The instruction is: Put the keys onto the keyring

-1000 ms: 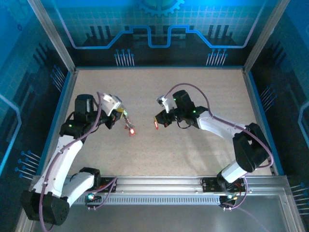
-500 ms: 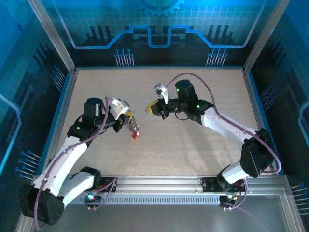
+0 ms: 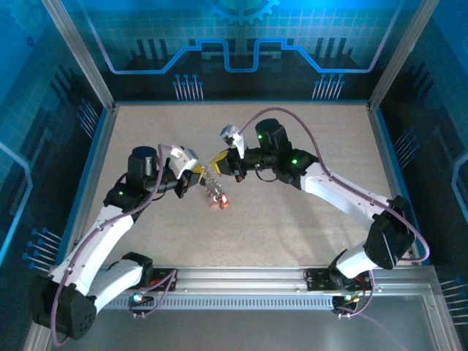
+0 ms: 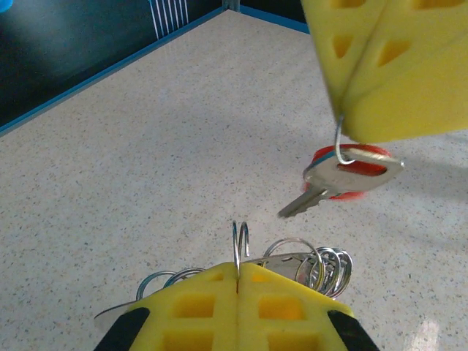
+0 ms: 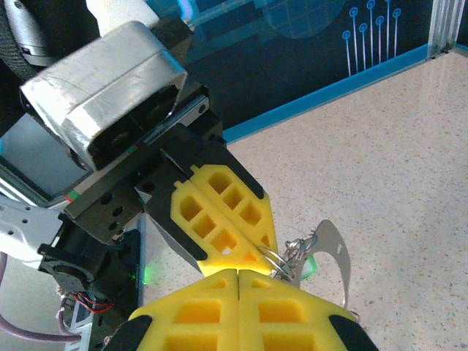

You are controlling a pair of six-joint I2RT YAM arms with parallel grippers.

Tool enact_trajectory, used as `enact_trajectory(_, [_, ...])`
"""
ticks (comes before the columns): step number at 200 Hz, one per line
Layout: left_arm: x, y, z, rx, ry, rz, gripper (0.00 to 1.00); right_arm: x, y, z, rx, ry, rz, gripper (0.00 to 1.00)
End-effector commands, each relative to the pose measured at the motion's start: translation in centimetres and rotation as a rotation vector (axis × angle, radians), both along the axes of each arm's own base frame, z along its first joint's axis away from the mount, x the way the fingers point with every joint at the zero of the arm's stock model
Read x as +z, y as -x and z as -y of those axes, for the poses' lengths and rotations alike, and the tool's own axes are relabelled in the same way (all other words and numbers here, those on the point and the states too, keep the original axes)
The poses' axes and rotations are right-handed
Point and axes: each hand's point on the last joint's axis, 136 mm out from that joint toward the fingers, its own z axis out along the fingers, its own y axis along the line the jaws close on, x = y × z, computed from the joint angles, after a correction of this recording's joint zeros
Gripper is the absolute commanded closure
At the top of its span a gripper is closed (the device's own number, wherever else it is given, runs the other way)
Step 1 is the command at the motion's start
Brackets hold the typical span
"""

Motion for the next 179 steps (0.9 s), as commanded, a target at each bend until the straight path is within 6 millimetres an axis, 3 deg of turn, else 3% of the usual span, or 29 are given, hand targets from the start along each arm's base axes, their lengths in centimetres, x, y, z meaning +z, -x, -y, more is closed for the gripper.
enact_trajectory(1, [3.2, 0.7, 0.8, -0.057, 0.038, 0.087, 1.00, 0.8, 0.0, -0.2, 0.001, 0.026, 0.058, 1.00])
enact_trajectory(68, [4.1, 1.1, 1.1, -0.084, 0.056, 0.078, 1.00, 0.6, 0.3, -1.8, 0.019, 0.093, 0.137, 1.00])
enact_trajectory(179, [5.5, 1.1, 1.1, -0.091, 0.052, 0.093, 1.00, 0.8, 0.6, -2.1, 0.009, 0.134, 0.218, 1.00])
